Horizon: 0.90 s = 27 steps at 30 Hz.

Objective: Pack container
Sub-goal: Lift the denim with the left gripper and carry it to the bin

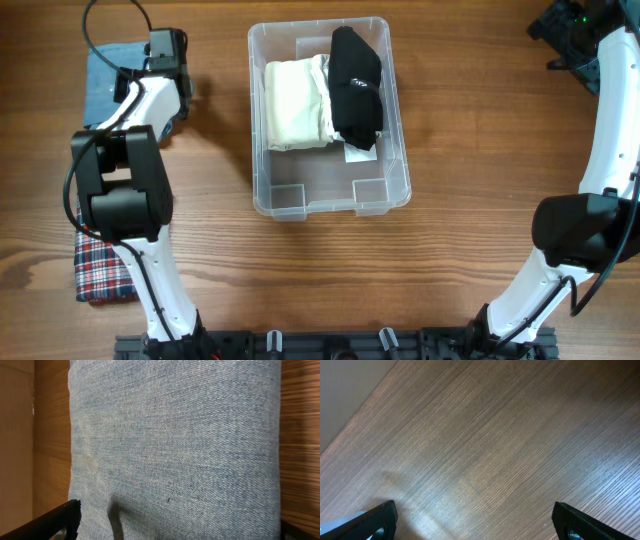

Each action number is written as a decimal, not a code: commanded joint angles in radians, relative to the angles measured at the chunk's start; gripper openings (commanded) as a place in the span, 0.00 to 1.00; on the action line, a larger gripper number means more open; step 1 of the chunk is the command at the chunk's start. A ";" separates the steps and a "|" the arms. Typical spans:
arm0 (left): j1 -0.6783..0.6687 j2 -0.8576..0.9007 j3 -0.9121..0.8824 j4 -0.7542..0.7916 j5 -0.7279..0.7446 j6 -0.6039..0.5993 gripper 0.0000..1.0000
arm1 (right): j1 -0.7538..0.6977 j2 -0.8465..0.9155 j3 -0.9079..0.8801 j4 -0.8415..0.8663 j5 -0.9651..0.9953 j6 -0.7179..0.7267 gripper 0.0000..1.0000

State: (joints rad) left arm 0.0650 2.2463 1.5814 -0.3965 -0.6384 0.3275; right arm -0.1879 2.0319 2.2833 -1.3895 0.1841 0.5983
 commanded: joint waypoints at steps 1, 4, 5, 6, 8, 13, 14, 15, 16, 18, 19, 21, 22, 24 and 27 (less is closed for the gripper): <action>0.051 0.057 -0.012 -0.018 0.027 0.002 1.00 | 0.003 0.013 -0.004 0.002 0.003 0.004 1.00; 0.053 0.057 -0.012 -0.018 0.054 0.002 1.00 | 0.003 0.013 -0.004 0.002 0.003 0.004 1.00; 0.053 0.057 -0.012 -0.018 0.054 0.002 1.00 | 0.003 0.013 -0.004 0.002 0.003 0.004 1.00; 0.053 0.057 -0.012 -0.018 0.056 0.002 1.00 | 0.003 0.013 -0.004 0.002 0.003 0.004 1.00; 0.055 0.057 -0.012 -0.022 0.097 0.002 0.92 | 0.003 0.013 -0.004 0.002 0.003 0.004 1.00; 0.055 0.057 -0.012 -0.022 0.098 0.002 0.19 | 0.003 0.013 -0.004 0.002 0.003 0.005 1.00; 0.055 0.057 -0.012 -0.024 0.094 0.002 0.13 | 0.003 0.013 -0.004 0.002 0.003 0.004 1.00; 0.055 0.057 -0.012 -0.030 0.091 0.002 0.07 | 0.003 0.013 -0.004 0.002 0.003 0.004 1.00; 0.055 0.057 -0.012 -0.030 0.087 0.002 0.04 | 0.003 0.013 -0.004 0.002 0.003 0.004 1.00; 0.055 0.051 -0.012 -0.029 0.077 -0.034 0.04 | 0.003 0.013 -0.004 0.002 0.003 0.004 1.00; 0.055 0.041 -0.012 -0.029 0.040 -0.061 0.04 | 0.003 0.013 -0.004 0.002 0.003 0.004 1.00; 0.055 0.016 -0.012 -0.027 -0.023 -0.074 0.04 | 0.003 0.013 -0.004 0.002 0.003 0.004 1.00; 0.055 0.000 -0.012 -0.026 -0.043 -0.074 0.04 | 0.003 0.013 -0.004 0.002 0.003 0.004 1.00; 0.055 -0.064 -0.012 -0.024 -0.044 -0.126 0.04 | 0.003 0.013 -0.004 0.002 0.003 0.005 1.00; 0.055 -0.144 -0.012 -0.025 -0.044 -0.211 0.04 | 0.003 0.013 -0.004 0.002 0.003 0.004 1.00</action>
State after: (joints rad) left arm 0.1032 2.2379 1.5776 -0.4194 -0.6262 0.2470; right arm -0.1879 2.0319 2.2833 -1.3895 0.1841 0.5983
